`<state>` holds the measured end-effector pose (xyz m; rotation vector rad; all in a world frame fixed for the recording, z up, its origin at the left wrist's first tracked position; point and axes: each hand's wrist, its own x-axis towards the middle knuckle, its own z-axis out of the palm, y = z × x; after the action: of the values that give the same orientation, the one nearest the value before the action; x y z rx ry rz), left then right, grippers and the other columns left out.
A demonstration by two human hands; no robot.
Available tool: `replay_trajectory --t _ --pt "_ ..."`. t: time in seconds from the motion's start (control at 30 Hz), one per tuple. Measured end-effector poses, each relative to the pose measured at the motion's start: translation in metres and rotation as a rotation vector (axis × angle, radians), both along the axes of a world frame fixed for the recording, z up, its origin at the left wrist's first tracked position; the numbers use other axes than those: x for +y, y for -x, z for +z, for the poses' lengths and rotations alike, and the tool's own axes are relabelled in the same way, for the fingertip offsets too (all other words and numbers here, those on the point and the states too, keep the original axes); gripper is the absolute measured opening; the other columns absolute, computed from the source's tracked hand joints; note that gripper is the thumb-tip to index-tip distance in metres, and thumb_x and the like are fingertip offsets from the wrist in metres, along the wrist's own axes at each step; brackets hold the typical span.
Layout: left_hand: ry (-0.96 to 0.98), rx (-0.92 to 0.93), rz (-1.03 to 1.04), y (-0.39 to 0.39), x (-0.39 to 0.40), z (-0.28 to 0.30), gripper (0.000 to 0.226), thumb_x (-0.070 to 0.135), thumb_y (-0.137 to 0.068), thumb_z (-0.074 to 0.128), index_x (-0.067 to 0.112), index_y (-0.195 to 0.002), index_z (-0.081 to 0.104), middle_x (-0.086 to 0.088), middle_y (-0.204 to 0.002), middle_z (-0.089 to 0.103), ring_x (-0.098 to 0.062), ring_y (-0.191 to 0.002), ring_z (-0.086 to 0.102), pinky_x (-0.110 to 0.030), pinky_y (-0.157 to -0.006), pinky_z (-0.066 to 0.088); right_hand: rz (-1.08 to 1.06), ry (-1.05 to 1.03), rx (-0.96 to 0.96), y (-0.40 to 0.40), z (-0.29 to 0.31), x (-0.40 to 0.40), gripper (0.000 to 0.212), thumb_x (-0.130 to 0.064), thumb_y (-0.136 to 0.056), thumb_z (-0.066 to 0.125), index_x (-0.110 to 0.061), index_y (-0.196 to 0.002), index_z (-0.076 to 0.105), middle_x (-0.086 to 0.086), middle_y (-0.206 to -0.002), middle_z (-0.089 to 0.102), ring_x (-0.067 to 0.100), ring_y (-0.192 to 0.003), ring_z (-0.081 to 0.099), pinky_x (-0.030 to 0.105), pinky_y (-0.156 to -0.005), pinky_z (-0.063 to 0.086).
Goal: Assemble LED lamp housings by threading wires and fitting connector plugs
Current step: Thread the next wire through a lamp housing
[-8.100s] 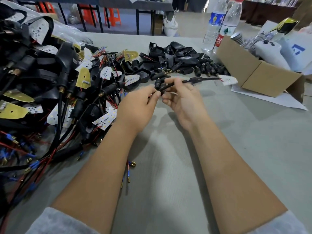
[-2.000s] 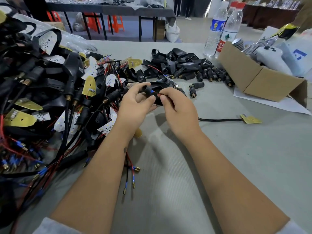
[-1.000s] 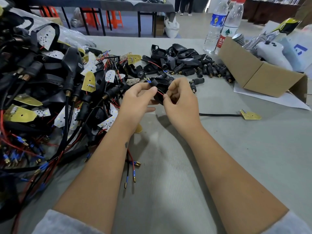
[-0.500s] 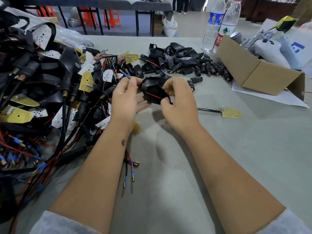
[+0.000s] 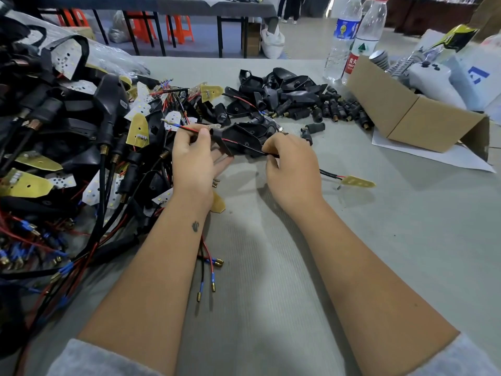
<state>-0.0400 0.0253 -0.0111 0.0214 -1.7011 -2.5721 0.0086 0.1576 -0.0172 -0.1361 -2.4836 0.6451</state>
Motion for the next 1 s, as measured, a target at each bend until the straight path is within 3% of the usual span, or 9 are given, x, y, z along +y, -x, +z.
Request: replay_trajectory --t 0.27,0.37,0.43,0.6,0.8,1.0 --pt "0.252 0.095 -0.164 -0.008 0.011 -0.001 0.017 0.017 -0.103 0.047 0.015 -0.098 0.062 -0.001 -0.091 0.069 -0.01 -0.082 0.069 -0.021 -0.067 0.058 0.135 0.071 0.087 0.001 -0.001 -0.006 0.019 0.002 -0.088 0.055 -0.008 -0.101 0.064 0.007 -0.102 0.062 0.026 -0.101 0.051 0.034 -0.089 0.039" --pt "0.279 0.139 -0.188 -0.011 0.013 -0.001 0.014 0.015 -0.102 0.049 0.015 -0.099 0.062 0.007 -0.08 0.064 0.005 -0.064 0.062 -0.014 -0.062 0.054 0.169 0.088 0.108 0.001 -0.002 -0.007 0.018 0.003 -0.087 0.056 -0.008 -0.1 0.064 0.006 -0.1 0.062 0.025 -0.1 0.051 0.03 -0.086 0.038" --pt "0.269 0.163 -0.204 -0.012 0.013 -0.001 0.014 0.013 -0.103 0.046 0.013 -0.103 0.061 0.004 -0.084 0.064 0.003 -0.067 0.063 -0.016 -0.064 0.055 0.168 0.083 0.112 0.0 -0.002 -0.007 0.017 0.001 -0.087 0.058 -0.008 -0.1 0.063 0.006 -0.1 0.062 0.025 -0.099 0.051 0.031 -0.086 0.039" --pt "0.141 0.147 -0.107 -0.007 0.008 -0.001 0.02 0.014 -0.105 0.039 0.017 -0.096 0.057 -0.005 -0.096 0.067 -0.024 -0.094 0.069 -0.033 -0.081 0.06 0.007 0.023 0.103 0.0 0.0 -0.004 0.024 -0.005 -0.082 0.057 -0.01 -0.105 0.06 0.006 -0.106 0.057 0.025 -0.1 0.049 0.037 -0.088 0.04" --pt "-0.076 0.065 -0.024 0.0 0.001 -0.001 0.024 0.018 -0.107 0.032 0.018 -0.096 0.053 -0.009 -0.102 0.068 -0.022 -0.093 0.073 -0.032 -0.078 0.059 -0.132 -0.05 -0.096 0.002 -0.002 0.004 0.022 -0.015 -0.091 0.048 -0.018 -0.11 0.059 0.002 -0.112 0.06 0.026 -0.104 0.05 0.039 -0.091 0.038" --pt "-0.128 0.018 -0.036 0.003 0.001 -0.001 0.015 0.013 -0.105 0.04 0.019 -0.103 0.054 -0.008 -0.102 0.07 -0.023 -0.093 0.073 -0.035 -0.081 0.06 -0.118 -0.081 -0.039 0.002 -0.003 0.003 0.019 -0.013 -0.095 0.048 -0.019 -0.107 0.06 0.001 -0.104 0.062 0.027 -0.099 0.052 0.038 -0.086 0.038"
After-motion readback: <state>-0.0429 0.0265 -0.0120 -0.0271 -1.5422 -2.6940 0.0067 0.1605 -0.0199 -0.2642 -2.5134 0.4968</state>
